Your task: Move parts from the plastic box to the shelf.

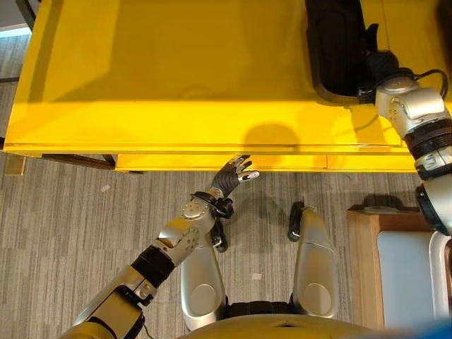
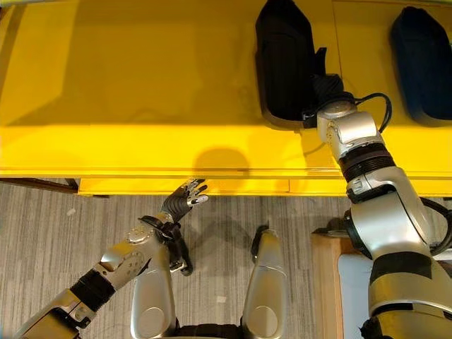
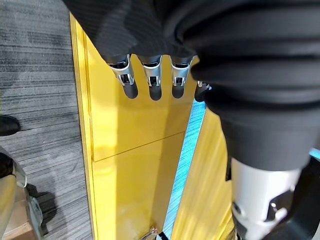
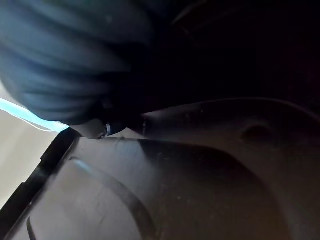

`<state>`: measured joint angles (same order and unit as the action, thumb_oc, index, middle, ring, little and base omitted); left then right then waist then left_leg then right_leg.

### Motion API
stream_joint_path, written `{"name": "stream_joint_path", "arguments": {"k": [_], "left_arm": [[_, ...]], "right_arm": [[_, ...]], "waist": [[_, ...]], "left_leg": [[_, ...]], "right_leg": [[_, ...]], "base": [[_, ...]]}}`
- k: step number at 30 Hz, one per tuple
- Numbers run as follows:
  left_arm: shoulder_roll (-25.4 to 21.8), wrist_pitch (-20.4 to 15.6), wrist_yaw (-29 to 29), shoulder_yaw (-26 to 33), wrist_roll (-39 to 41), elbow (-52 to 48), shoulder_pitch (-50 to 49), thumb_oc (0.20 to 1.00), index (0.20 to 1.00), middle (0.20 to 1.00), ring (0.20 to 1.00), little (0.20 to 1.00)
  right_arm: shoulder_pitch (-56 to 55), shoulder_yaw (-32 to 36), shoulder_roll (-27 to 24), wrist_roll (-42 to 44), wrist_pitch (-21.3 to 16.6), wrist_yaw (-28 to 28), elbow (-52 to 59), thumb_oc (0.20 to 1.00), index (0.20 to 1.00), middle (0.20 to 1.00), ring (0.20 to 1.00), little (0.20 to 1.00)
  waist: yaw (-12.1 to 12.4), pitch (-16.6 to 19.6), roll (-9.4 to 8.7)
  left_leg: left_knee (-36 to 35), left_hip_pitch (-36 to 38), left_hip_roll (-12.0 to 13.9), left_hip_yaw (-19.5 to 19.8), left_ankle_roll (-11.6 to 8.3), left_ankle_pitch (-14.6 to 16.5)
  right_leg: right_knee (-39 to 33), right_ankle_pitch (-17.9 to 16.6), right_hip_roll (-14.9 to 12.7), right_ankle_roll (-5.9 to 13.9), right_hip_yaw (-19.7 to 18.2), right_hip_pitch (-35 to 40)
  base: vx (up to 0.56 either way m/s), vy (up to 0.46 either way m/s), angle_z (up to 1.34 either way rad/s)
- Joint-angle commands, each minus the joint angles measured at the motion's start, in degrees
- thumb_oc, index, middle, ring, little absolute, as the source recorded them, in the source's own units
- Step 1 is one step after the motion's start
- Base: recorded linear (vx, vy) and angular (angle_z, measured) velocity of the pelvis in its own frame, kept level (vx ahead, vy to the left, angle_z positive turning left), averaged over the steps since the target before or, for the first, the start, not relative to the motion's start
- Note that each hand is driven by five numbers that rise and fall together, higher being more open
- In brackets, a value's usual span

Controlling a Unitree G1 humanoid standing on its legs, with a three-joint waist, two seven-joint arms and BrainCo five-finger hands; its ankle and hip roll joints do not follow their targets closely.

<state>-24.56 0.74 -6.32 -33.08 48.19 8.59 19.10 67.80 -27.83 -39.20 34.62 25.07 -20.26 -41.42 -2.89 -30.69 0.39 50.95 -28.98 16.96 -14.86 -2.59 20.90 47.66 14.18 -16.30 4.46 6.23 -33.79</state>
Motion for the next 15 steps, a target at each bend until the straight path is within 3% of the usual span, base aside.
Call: {"name": "stream_joint_path", "arguments": {"k": [1, 15], "left_arm": [[2.5, -4.0, -0.9, 0.7, -0.2, -6.2, 0.3, 1.000, 1.000, 1.000, 1.000, 1.000], [3.6, -3.6, -1.3, 0.2, -0.6, -5.6, 0.4, 1.000, 1.000, 1.000, 1.000, 1.000]], "right_arm": [[-2.3, 1.6, -0.1, -3.0, -1.9, -3.5, 1.3, 0.200, 0.200, 0.200, 0.200, 0.200], [-1.3, 2.6, -0.2, -6.6, -4.3, -6.2, -2.3, 0.200, 0.200, 0.200, 0.200, 0.200]], "waist": [[1.4, 0.9, 0.62], [1.5, 0.9, 1.23]], "left_leg": [[-4.0, 2.6, -3.1, -3.7, 5.11, 0.6], [-4.3, 3.3, -3.3, -3.3, 4.93, 0.4]], "right_leg": [[10.1, 9.9, 3.7, -5.77, 6.2, 1.7], [9.6, 10.0, 3.9, -6.15, 6.3, 2.5]], "base": [[0.02, 0.010, -0.03], [0.01, -0.009, 0.00]]}}
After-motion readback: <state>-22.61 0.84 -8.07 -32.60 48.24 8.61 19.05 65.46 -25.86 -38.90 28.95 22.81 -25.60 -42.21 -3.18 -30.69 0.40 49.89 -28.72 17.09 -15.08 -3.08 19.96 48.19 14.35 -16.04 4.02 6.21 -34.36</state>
